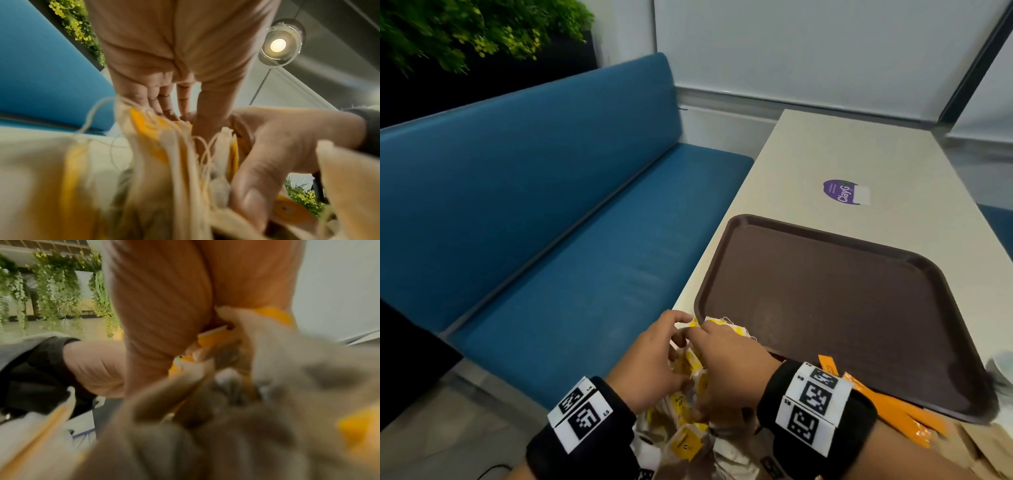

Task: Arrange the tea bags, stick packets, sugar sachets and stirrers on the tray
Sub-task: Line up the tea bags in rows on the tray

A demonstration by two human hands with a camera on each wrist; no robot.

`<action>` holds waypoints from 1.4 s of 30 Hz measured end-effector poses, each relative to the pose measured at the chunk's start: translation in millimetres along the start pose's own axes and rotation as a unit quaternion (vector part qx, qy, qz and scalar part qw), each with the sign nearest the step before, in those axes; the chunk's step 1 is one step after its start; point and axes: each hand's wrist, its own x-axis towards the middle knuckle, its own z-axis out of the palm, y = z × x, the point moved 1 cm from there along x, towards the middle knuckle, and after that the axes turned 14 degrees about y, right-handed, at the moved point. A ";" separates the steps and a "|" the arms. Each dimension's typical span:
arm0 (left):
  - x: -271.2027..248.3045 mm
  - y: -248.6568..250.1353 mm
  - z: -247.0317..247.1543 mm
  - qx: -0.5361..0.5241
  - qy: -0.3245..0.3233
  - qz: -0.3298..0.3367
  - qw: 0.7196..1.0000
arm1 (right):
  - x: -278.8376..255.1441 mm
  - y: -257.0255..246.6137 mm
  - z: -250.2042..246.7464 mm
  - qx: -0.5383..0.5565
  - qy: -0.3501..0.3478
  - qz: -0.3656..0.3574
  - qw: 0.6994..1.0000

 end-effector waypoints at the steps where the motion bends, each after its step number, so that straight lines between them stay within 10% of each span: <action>1: -0.6 -0.2 1.4 -0.013 0.001 0.000 1.000 | 0.7 -0.3 2.2 -0.006 0.001 -0.001 1.000; 15: -12.9 -15.7 2.5 -0.008 -0.045 -0.022 0.999 | -3.0 14.2 -13.5 0.076 0.075 0.029 0.994; 28: 5.2 24.7 -18.4 -0.147 0.019 -0.033 0.988 | -19.6 23.3 -97.3 0.316 0.196 0.082 0.925; 32: 16.9 70.2 -22.8 -0.352 -0.013 -0.103 0.930 | -24.8 23.2 -134.7 0.369 0.227 0.043 0.900; 38: 13.1 115.3 13.5 -0.576 -0.264 -0.210 0.745 | -28.8 20.3 -134.0 0.380 0.247 0.023 0.891; 42: 8.5 116.6 29.0 -0.653 -0.267 -0.234 0.669 | -33.1 28.8 -111.4 0.355 0.274 0.052 0.892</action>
